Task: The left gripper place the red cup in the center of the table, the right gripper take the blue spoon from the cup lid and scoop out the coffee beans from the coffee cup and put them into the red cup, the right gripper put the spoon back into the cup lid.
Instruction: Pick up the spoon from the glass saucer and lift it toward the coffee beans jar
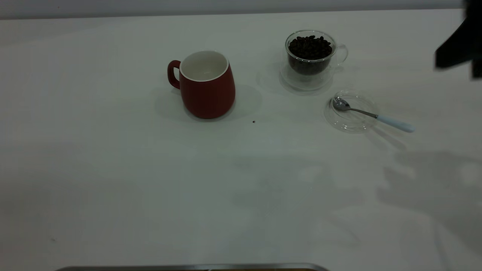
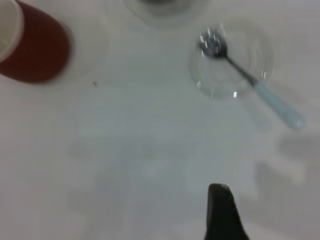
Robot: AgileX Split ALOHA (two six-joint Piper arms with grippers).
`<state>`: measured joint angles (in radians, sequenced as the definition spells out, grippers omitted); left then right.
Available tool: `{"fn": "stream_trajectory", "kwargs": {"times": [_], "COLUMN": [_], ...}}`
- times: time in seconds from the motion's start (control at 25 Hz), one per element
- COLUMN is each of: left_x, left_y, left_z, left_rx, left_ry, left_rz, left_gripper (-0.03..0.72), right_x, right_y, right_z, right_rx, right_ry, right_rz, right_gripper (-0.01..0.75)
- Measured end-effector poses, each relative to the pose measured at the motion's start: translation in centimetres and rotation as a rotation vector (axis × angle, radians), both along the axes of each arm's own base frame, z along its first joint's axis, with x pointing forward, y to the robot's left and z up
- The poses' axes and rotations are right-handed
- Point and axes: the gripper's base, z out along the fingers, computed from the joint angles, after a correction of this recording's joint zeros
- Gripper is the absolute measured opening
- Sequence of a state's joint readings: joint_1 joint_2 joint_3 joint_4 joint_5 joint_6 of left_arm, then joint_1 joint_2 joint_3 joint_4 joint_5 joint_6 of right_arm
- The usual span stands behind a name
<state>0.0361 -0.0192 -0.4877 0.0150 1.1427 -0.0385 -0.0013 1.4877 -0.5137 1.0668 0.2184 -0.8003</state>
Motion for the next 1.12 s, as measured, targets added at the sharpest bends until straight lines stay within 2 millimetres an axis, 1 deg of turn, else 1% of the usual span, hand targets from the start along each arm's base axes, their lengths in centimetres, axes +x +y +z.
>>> {"fn": "stream_trajectory", "kwargs": {"times": [0.08, 0.16, 0.24, 0.36, 0.44, 0.64, 0.84, 1.0, 1.12], "left_x": [0.0, 0.0, 0.0, 0.0, 0.0, 0.0, 0.0, 0.0, 0.0], "left_y": [0.0, 0.0, 0.0, 0.0, 0.0, 0.0, 0.0, 0.0, 0.0], "left_z": [0.0, 0.0, 0.0, 0.0, 0.0, 0.0, 0.0, 0.0, 0.0], "left_rx": [0.000, 0.000, 0.000, 0.000, 0.000, 0.000, -0.001, -0.002, -0.002], "left_ry": [0.000, 0.000, 0.000, 0.000, 0.000, 0.000, 0.000, 0.000, 0.000], "left_rz": [0.000, 0.000, 0.000, 0.000, 0.000, 0.000, 0.001, 0.001, 0.001], "left_gripper": [0.500, 0.500, 0.500, 0.500, 0.500, 0.500, 0.500, 0.500, 0.500], "right_x": [1.0, 2.2, 3.4, 4.2, 4.1, 3.8, 3.1, 1.8, 1.4], "right_y": [-0.1, -1.0, -2.3, -3.8, -4.6, -6.5, -6.7, -6.2, -6.4], "right_z": [-1.8, -3.3, -4.6, -6.4, -7.6, -9.7, -11.5, -13.0, -14.0], "right_rx": [0.027, 0.077, 0.137, 0.221, 0.257, 0.360, 0.487, 0.511, 0.542], "right_ry": [0.062, 0.101, 0.118, 0.135, 0.144, 0.163, 0.168, 0.214, 0.233], "right_rz": [0.002, -0.034, -0.087, -0.120, -0.138, -0.225, -0.246, -0.224, -0.233], "right_gripper": [0.497, 0.490, 0.486, 0.485, 0.485, 0.485, 0.485, 0.485, 0.485]}}
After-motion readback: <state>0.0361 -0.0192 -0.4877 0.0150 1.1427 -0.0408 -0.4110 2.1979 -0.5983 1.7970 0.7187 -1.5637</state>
